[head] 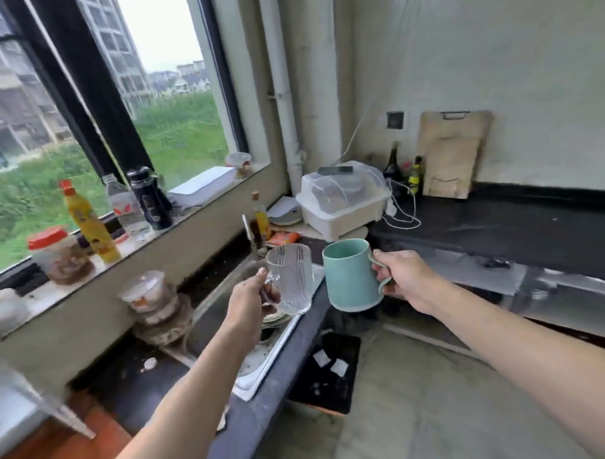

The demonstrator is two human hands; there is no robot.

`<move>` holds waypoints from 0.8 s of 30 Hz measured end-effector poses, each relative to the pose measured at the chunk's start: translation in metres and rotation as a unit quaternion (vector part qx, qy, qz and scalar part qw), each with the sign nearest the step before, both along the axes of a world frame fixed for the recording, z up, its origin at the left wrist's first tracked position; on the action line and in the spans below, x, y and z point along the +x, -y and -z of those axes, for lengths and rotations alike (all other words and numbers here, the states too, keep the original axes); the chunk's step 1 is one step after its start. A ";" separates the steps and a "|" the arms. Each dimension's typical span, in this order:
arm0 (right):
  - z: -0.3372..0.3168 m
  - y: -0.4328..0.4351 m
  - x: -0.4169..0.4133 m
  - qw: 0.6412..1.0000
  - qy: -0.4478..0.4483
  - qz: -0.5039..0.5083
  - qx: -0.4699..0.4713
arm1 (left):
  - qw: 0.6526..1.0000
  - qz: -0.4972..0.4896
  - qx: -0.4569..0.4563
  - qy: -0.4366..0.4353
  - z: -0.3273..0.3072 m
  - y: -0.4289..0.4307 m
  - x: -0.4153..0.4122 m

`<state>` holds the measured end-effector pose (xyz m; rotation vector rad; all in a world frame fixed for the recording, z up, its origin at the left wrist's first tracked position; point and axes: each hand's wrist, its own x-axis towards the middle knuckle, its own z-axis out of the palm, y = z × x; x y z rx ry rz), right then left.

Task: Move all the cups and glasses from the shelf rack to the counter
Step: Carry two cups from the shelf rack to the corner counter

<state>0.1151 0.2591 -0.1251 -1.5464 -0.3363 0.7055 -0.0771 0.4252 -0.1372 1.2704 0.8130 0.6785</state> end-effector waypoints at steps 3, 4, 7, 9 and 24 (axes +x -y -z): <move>0.022 0.035 0.058 0.998 -0.012 0.062 -0.011 | 0.998 0.062 -0.011 -0.018 0.017 0.016 0.069; 0.029 0.045 0.077 0.996 -0.017 0.082 -0.014 | 0.996 0.082 -0.015 -0.023 0.023 0.020 0.091; 0.048 0.074 0.132 0.990 -0.020 0.141 -0.021 | 0.990 0.137 -0.017 -0.039 0.039 0.030 0.165; 0.056 0.092 0.166 0.984 -0.014 0.176 -0.031 | 0.982 0.184 -0.006 -0.048 0.047 0.036 0.215; 0.084 0.286 0.347 0.893 -0.072 0.438 -0.071 | 0.899 0.423 -0.002 -0.111 0.079 0.183 0.538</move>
